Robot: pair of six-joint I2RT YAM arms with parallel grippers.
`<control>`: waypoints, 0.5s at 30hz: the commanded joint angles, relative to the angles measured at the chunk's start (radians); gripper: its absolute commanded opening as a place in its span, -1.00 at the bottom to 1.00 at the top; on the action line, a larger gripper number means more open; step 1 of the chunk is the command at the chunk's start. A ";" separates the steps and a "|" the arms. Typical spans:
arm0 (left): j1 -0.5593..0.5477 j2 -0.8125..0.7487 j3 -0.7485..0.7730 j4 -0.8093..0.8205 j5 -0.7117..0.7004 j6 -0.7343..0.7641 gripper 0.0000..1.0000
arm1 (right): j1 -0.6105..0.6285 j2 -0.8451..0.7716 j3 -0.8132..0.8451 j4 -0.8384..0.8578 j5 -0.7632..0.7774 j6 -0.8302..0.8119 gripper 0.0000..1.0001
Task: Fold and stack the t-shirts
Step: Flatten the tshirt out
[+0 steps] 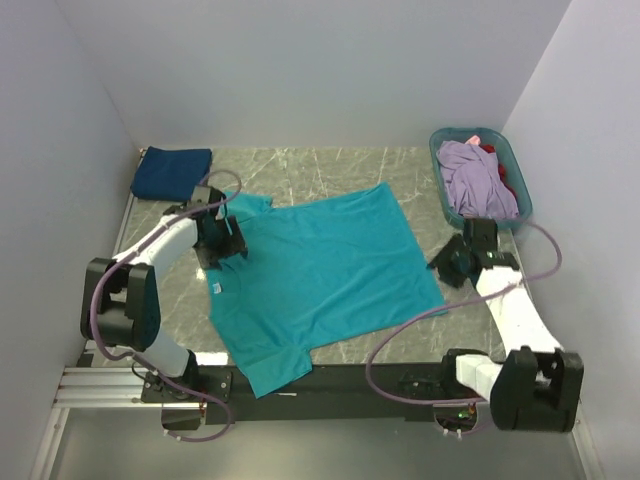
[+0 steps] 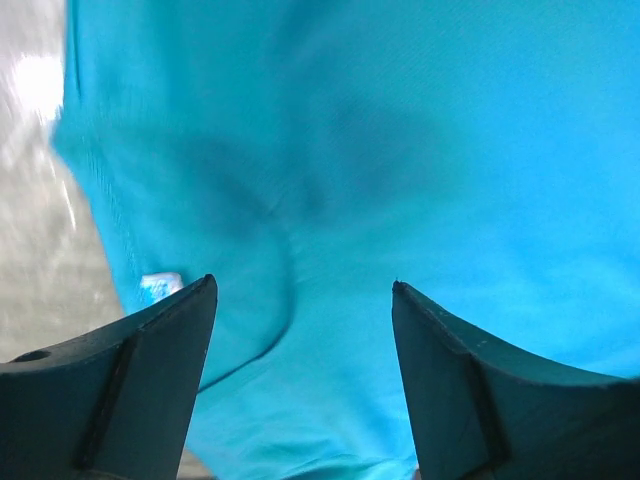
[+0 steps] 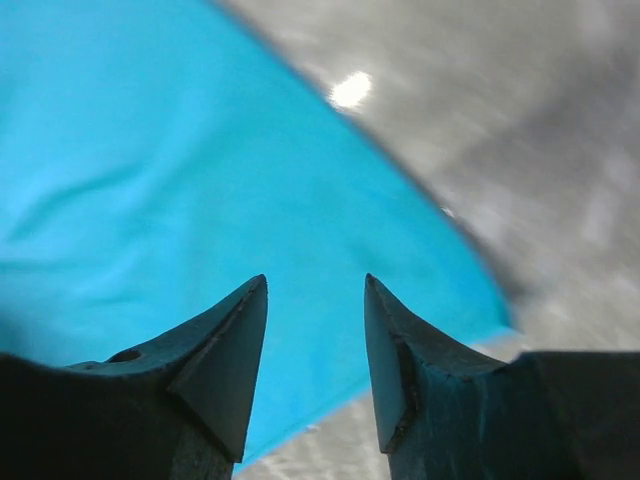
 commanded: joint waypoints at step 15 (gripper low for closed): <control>-0.048 0.237 0.267 0.095 -0.022 0.018 0.41 | 0.282 0.816 0.694 0.304 -0.083 -0.109 -0.22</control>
